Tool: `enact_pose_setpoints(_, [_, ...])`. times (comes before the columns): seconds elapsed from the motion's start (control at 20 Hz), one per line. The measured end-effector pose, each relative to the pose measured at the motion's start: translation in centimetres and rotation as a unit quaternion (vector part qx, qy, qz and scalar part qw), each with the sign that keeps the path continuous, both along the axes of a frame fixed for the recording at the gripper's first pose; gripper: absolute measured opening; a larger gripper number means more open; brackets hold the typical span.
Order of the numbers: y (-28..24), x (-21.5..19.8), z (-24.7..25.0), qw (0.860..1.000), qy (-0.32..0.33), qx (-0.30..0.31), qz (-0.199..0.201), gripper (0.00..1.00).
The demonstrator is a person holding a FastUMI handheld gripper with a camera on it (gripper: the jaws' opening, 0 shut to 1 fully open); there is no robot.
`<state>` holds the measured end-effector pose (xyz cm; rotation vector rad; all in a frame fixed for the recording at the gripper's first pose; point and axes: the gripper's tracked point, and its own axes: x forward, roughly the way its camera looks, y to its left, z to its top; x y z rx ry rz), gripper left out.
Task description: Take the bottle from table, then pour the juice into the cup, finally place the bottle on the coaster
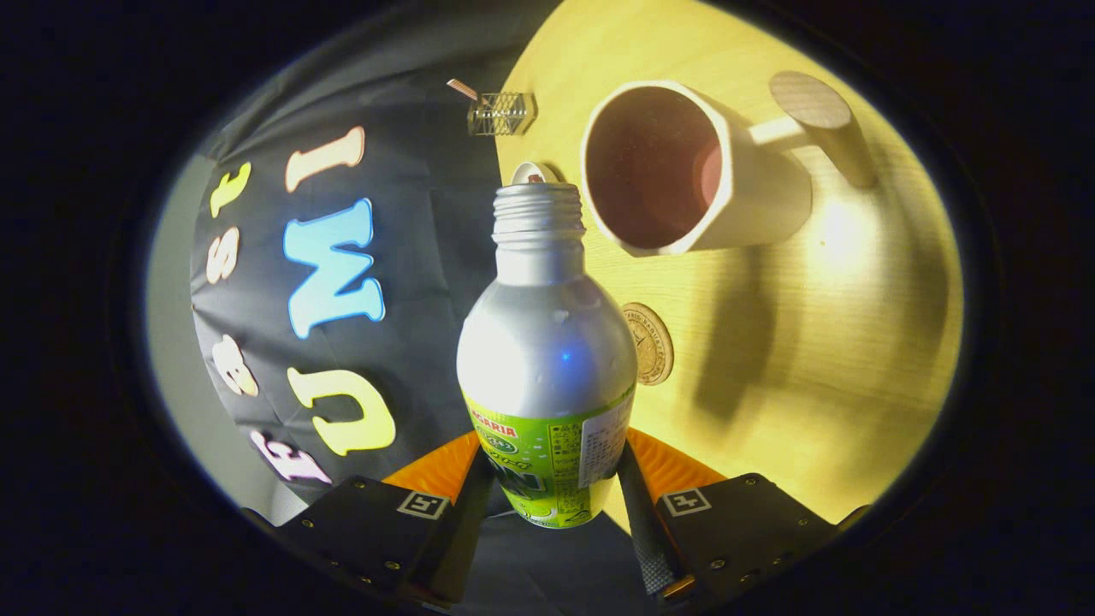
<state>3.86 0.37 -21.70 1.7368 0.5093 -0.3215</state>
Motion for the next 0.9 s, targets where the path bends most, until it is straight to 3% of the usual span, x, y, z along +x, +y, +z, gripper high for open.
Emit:
enact_pose_setpoints(0.4, [0.3, -0.8, -2.4, 0.986, 0.019, -0.148, 0.067, 0.75])
enact_pose_setpoints(0.65, [0.3, -0.3, -3.0, 0.965, 0.023, -0.241, 0.100, 0.75])
enact_pose_setpoints(0.9, [1.0, 1.1, -2.7, 0.933, 0.023, -0.335, 0.130, 0.75])
